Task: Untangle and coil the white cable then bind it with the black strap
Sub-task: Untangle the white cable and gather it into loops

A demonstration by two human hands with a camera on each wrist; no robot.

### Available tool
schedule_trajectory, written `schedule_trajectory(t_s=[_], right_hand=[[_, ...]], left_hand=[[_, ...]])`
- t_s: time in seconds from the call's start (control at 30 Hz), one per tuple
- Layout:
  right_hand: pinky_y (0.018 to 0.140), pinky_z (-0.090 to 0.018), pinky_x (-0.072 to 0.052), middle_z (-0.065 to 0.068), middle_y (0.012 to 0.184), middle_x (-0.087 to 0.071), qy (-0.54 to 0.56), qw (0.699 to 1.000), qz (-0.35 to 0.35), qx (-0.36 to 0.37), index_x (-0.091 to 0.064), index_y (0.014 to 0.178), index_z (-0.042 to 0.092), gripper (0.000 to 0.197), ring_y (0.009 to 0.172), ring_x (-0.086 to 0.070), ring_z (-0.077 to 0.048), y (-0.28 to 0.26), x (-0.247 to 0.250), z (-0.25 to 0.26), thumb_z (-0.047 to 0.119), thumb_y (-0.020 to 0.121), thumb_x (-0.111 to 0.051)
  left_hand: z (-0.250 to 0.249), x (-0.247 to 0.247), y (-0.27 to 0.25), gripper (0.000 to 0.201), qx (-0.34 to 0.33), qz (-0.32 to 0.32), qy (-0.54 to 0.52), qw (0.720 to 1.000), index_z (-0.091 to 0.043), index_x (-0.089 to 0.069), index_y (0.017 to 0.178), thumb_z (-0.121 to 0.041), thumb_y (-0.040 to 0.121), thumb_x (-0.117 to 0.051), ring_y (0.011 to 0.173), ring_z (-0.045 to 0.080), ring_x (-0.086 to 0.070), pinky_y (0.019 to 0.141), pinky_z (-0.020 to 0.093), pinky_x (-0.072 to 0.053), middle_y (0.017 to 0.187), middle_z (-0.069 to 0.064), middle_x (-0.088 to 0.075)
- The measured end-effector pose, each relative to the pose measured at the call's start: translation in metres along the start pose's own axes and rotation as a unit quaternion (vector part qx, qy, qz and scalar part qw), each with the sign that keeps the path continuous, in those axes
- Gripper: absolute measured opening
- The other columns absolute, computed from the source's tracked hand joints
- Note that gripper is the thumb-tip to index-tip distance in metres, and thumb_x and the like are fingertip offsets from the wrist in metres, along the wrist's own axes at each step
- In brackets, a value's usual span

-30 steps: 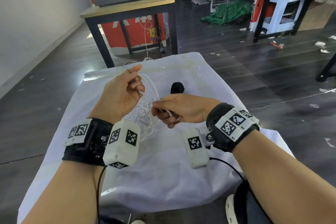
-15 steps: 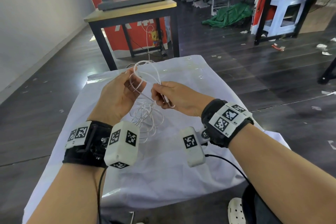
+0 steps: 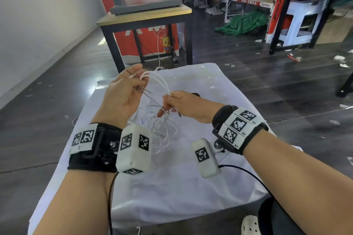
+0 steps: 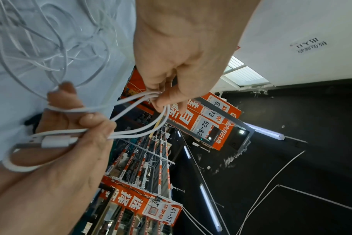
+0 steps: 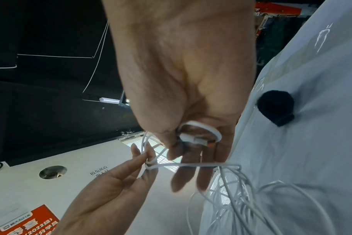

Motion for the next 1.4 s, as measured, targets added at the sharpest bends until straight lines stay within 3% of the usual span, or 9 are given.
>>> schedule_trajectory(t_s=[0.17,0.3,0.47,0.6,0.9,1.0,1.1,1.27,1.4], right_hand=[[0.049,-0.01,-0.04,-0.006,0.072,-0.059,0.052,0.998,0.04,0.019,-0.052,0.101,0.007,0.029,0.057,-0.059,-0.011,0.001,-0.01,0.015,0.024,0.105,-0.028],[0.074,-0.023,-0.056,0.0,0.074,-0.045,0.135,0.987,0.087,0.013,-0.057,0.107,0.004,0.027,0.058,-0.052,-0.01,0.003,-0.018,0.02,0.022,0.103,-0.037],[0.081,-0.034,-0.059,-0.001,0.081,-0.042,0.289,0.957,-0.02,0.027,-0.059,0.106,0.003,0.024,0.058,-0.055,-0.01,0.004,0.011,0.02,0.017,0.102,-0.039],[0.076,-0.033,-0.06,-0.002,0.081,-0.046,0.366,0.925,-0.082,0.052,-0.052,0.098,0.008,0.016,0.063,-0.065,-0.016,0.006,0.028,0.026,0.01,0.102,-0.036],[0.068,-0.04,-0.058,-0.004,0.061,-0.037,0.501,0.835,-0.219,0.061,-0.043,0.091,0.008,0.019,0.047,-0.051,-0.014,0.003,0.059,0.006,0.011,0.104,-0.029],[0.062,-0.035,-0.057,-0.003,0.061,-0.035,0.499,0.83,-0.243,0.052,-0.043,0.09,0.009,0.019,0.049,-0.041,-0.013,0.001,0.063,0.001,0.01,0.103,-0.029],[0.043,-0.021,-0.044,0.0,0.061,-0.032,0.474,0.836,-0.277,0.023,-0.041,0.086,0.011,0.021,0.044,-0.031,-0.009,0.0,0.063,-0.009,0.008,0.103,-0.028],[0.032,-0.015,-0.022,0.0,0.062,-0.03,0.389,0.863,-0.321,-0.008,-0.037,0.081,0.014,0.026,0.032,-0.025,-0.004,-0.002,0.066,-0.024,0.006,0.1,-0.021],[0.032,-0.013,-0.021,-0.002,0.065,-0.032,0.309,0.877,-0.366,-0.034,-0.035,0.086,0.014,0.021,0.045,-0.025,-0.01,-0.006,0.085,-0.042,0.006,0.099,-0.021]], left_hand=[[-0.01,0.01,0.0,0.033,-0.038,-0.003,-0.006,0.999,-0.008,-0.061,0.094,0.021,0.083,-0.047,0.088,0.018,-0.065,0.086,0.026,-0.055,0.092,0.009,-0.064],[-0.009,0.013,-0.002,0.03,-0.056,0.007,0.045,0.997,-0.01,-0.06,0.098,0.016,0.086,-0.052,0.089,0.016,-0.066,0.085,0.024,-0.053,0.102,0.009,-0.063],[0.001,0.008,-0.007,0.025,-0.045,0.048,0.176,0.982,-0.01,-0.059,0.118,-0.021,0.097,-0.053,0.107,0.014,-0.064,0.098,0.03,-0.048,0.124,0.004,-0.062],[0.021,-0.012,-0.015,0.032,-0.017,0.149,0.319,0.936,-0.008,-0.062,0.12,-0.028,0.1,-0.046,0.111,0.015,-0.063,0.103,0.033,-0.045,0.119,0.005,-0.067],[0.04,-0.019,-0.032,0.027,0.068,0.266,0.425,0.862,-0.009,-0.068,0.11,-0.025,0.098,-0.049,0.07,0.01,-0.06,0.07,0.02,-0.049,0.098,0.005,-0.073],[0.04,-0.016,-0.033,0.026,0.072,0.259,0.409,0.872,-0.004,-0.067,0.108,-0.017,0.099,-0.047,0.086,0.014,-0.063,0.086,0.027,-0.049,0.101,0.007,-0.071],[0.035,-0.015,-0.032,0.02,0.096,0.223,0.281,0.928,0.001,-0.062,0.099,-0.006,0.098,-0.043,0.098,0.026,-0.067,0.097,0.036,-0.051,0.097,0.02,-0.071],[0.039,-0.008,-0.031,0.005,0.136,0.184,0.285,0.931,-0.01,-0.058,0.097,-0.009,0.094,-0.055,0.055,0.017,-0.053,0.075,0.037,-0.058,0.068,0.008,-0.05],[0.024,0.004,-0.027,0.02,0.091,0.161,0.422,0.888,-0.015,-0.063,0.105,-0.029,0.092,-0.06,0.048,0.007,-0.03,0.042,0.015,-0.027,0.071,0.001,-0.042]])
Point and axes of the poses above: each hand's wrist, its own y-axis towards the middle knuckle, its own x-axis out of the back of the hand, z = x × y, the point moved 7 cm from there along y, towards the middle knuckle
